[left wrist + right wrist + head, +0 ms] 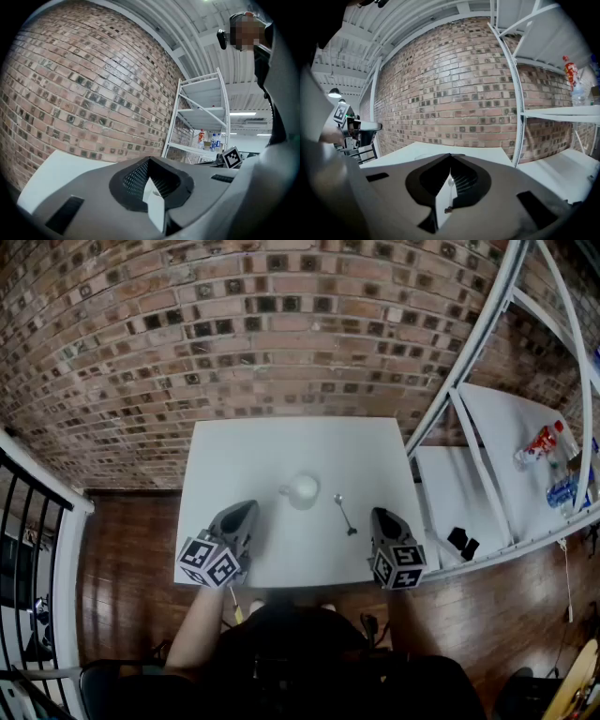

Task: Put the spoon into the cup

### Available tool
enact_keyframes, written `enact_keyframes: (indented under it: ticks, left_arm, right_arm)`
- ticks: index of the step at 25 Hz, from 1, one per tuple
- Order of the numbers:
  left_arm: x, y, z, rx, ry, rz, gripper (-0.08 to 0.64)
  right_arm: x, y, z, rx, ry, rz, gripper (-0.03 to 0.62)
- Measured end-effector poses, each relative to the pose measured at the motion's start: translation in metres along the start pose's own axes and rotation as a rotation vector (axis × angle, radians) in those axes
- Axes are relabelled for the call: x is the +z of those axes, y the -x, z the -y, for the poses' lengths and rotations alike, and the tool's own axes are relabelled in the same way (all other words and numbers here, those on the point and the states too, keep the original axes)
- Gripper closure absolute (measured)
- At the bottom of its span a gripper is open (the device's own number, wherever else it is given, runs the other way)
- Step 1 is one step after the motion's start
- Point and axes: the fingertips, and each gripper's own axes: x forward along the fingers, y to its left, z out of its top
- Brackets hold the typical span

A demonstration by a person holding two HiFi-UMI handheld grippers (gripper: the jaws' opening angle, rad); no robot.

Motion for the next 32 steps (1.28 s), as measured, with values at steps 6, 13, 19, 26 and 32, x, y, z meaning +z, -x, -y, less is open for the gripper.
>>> enact_keyframes:
  ticks: [6,13,19,26,32]
  left_arm:
    - [-0.016,-0.005,-0.008,0.019,0.015,-0.032,0.555]
    - [-0.050,0.004,-0.017,0.058,0.069,-0.096,0.555]
    - [-0.064,0.010,-0.019,0.088,0.094,-0.115,0.555]
    - [-0.071,0.027,-0.026,0.137,0.106,-0.129,0.555]
    - [-0.071,0.038,-0.030,0.170,0.105,-0.136,0.555]
  right_arm:
    - [-0.018,-0.019,0.010,-0.004,0.034,-0.057,0.586]
    - [-0.079,-0.036,0.006,0.029,0.044,-0.224,0.586]
    - [-0.113,-0.048,0.003,0.064,0.058,-0.314,0.583]
    - [-0.157,-0.065,0.000,0.112,0.100,-0.469,0.408]
    - [-0.179,-0.077,0.004,0.085,0.116,-0.542,0.407]
